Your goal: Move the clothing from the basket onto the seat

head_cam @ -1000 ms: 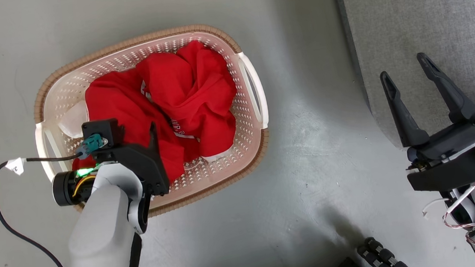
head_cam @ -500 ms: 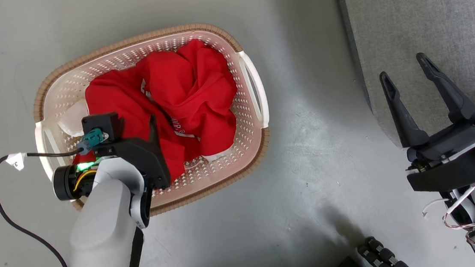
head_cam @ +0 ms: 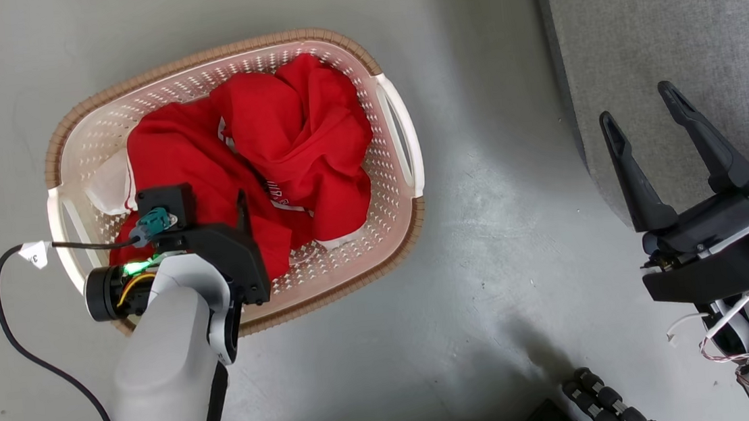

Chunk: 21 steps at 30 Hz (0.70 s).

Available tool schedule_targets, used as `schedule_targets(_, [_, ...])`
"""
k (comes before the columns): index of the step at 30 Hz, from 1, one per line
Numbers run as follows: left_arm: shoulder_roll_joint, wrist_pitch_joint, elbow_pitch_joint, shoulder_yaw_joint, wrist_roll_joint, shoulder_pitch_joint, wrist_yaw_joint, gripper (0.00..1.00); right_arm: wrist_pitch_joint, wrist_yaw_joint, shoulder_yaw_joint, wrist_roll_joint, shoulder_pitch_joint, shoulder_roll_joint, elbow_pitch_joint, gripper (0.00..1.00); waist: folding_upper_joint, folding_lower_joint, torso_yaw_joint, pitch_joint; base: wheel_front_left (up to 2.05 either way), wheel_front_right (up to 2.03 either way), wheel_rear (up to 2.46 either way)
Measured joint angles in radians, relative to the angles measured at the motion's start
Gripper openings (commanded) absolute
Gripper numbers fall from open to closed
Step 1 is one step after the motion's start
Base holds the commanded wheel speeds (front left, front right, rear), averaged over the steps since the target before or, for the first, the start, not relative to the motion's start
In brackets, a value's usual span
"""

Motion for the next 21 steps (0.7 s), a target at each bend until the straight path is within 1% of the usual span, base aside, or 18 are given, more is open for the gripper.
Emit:
schedule_targets(1, [0.000, 0.000, 0.002, -0.002, 0.000, -0.003, 0.002, 1.00, 0.000, 0.000, 0.000, 0.000, 0.000, -0.001, -0.001, 1.00, 0.0000, 0.0000, 0.000, 0.002, 0.00, 0.00, 0.00])
schedule_targets(2, [0.000, -0.008, 0.006, -0.006, 0.000, -0.008, 0.002, 0.82, -0.003, 0.000, 0.000, 0.000, 0.000, -0.002, -0.003, 1.00, 0.0000, 0.0000, 0.000, 0.005, 0.00, 0.00, 0.00])
schedule_targets(4, [0.000, -0.009, 0.011, -0.010, 0.000, -0.016, 0.002, 0.49, -0.003, 0.000, -0.001, 0.000, 0.000, -0.002, -0.005, 1.00, 0.0000, 0.0000, 0.000, 0.008, 0.00, 0.00, 0.00])
schedule_targets(7, [0.000, -0.018, 0.017, -0.016, 0.000, -0.022, 0.002, 0.30, -0.003, 0.000, -0.002, 0.000, 0.000, -0.002, -0.007, 1.00, 0.0000, 0.0000, 0.000, 0.011, 0.00, 0.00, 0.00])
schedule_targets(8, [0.000, -0.018, 0.019, -0.019, 0.000, -0.022, 0.002, 0.18, -0.003, 0.000, -0.002, 0.000, 0.000, -0.002, -0.008, 1.00, 0.0000, 0.0000, 0.000, 0.011, 0.00, 0.00, 0.00])
schedule_targets(9, [0.000, -0.018, 0.022, -0.022, 0.000, -0.023, 0.002, 0.03, -0.003, 0.000, -0.003, 0.000, 0.000, -0.002, -0.009, 1.00, 0.0000, 0.0000, 0.000, 0.012, 0.00, 0.00, 0.00])
schedule_targets(10, [0.000, -0.019, 0.027, -0.026, 0.000, -0.024, 0.002, 0.00, -0.003, 0.000, -0.004, 0.000, 0.000, -0.002, -0.009, 1.00, 0.0000, 0.0000, 0.000, 0.012, 0.00, 0.00, 0.00])
schedule_targets(17, [0.000, -0.036, 0.047, -0.034, -0.001, -0.026, 0.001, 0.00, -0.003, 0.001, -0.012, 0.001, 0.000, -0.001, 0.002, 1.00, 0.0000, 0.0000, 0.004, 0.001, 0.00, 0.00, 0.00])
schedule_targets(21, [0.000, -0.063, 0.048, -0.028, -0.025, -0.025, -0.007, 0.00, -0.003, 0.001, -0.019, 0.002, 0.000, 0.000, 0.021, 1.00, 0.0000, 0.0000, 0.012, -0.020, 0.00, 0.00, 0.00])
